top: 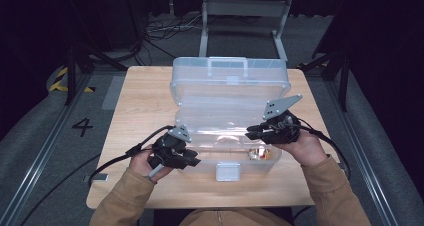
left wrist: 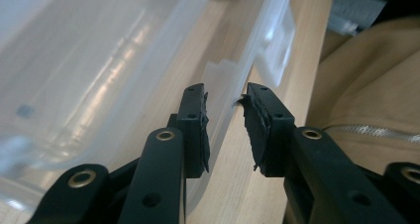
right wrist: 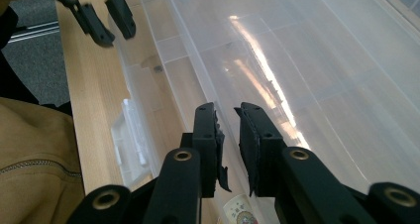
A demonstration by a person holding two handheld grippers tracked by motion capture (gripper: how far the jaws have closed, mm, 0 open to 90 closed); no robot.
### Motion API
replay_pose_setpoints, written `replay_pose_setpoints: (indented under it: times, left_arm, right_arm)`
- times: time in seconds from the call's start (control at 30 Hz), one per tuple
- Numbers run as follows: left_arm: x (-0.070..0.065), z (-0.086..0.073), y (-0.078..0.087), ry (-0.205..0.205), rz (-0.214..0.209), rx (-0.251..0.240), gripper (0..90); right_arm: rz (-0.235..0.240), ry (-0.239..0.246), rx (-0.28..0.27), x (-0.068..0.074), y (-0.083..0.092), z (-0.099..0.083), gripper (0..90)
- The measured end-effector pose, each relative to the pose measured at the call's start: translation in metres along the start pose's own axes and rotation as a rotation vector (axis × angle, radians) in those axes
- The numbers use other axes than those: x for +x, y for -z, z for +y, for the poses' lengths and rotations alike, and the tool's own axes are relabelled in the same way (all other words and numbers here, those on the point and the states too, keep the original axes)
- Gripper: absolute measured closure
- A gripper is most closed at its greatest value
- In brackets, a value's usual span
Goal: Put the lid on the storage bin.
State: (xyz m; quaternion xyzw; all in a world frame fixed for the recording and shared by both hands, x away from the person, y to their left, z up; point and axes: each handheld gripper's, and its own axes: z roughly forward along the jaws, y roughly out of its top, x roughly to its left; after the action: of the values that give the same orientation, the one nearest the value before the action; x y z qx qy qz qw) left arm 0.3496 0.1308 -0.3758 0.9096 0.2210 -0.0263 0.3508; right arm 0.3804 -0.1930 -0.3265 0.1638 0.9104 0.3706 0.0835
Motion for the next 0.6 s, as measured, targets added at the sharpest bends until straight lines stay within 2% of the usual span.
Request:
replay_pose_setpoints:
  times: [0.17,0.2,0.3,0.47,0.57,0.6]
  left_arm:
    - [0.0,0.0,0.014,0.005,0.016,-0.063,71.0]
    - [0.0,0.0,0.014,0.005,0.016,-0.063,71.3]
    - [-0.002,0.004,0.019,0.004,0.052,-0.1,71.2]
    - [-0.003,0.01,0.03,0.018,0.037,-0.18,72.9]
    - [-0.002,0.012,0.034,0.027,0.049,-0.204,73.5]
    - [-0.001,0.014,0.038,0.035,0.06,-0.231,74.0]
  right_arm:
    - [-0.001,-0.002,0.001,0.0,0.0,0.0,78.1]
    - [-0.001,-0.002,0.001,0.0,0.0,0.0,78.1]
    - [-0.002,0.0,-0.001,0.0,0.0,0.0,78.0]
    - [-0.002,0.0,0.0,0.0,0.0,0.0,78.0]
    - [-0.003,0.0,0.002,0.0,0.0,0.0,78.0]
    - [-0.003,0.0,0.002,0.0,0.0,0.0,78.0]
